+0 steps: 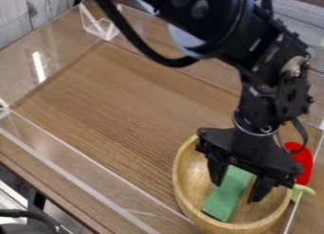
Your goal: Remove the green block from the brown bowl and put it on the table
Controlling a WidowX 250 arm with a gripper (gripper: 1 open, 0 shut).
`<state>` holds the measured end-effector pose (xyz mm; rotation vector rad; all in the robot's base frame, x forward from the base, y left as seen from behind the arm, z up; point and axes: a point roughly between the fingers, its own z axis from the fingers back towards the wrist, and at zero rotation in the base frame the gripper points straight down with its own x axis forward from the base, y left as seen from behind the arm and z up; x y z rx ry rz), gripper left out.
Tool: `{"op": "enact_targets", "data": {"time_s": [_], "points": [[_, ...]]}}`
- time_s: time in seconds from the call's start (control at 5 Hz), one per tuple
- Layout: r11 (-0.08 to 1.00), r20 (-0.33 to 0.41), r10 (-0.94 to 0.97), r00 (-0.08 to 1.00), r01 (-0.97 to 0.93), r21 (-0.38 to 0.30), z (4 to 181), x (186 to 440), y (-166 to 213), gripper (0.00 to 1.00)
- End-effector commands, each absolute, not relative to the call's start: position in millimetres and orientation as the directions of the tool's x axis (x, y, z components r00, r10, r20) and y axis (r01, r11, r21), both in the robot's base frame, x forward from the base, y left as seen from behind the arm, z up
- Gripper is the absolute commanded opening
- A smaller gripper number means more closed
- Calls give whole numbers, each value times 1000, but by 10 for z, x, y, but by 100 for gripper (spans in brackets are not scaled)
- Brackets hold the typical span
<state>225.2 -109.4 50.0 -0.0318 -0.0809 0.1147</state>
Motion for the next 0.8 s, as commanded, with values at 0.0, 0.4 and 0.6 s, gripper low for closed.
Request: {"op": "enact_targets", "data": {"time_s": [0.0, 0.4, 0.6], "points": [[992, 109, 124, 986, -120, -44, 604, 2299, -1076, 0], [989, 156, 149, 976, -144, -46, 926, 2311, -966, 0], [980, 191, 199, 961, -191, -57, 1145, 2341, -773, 0]]}}
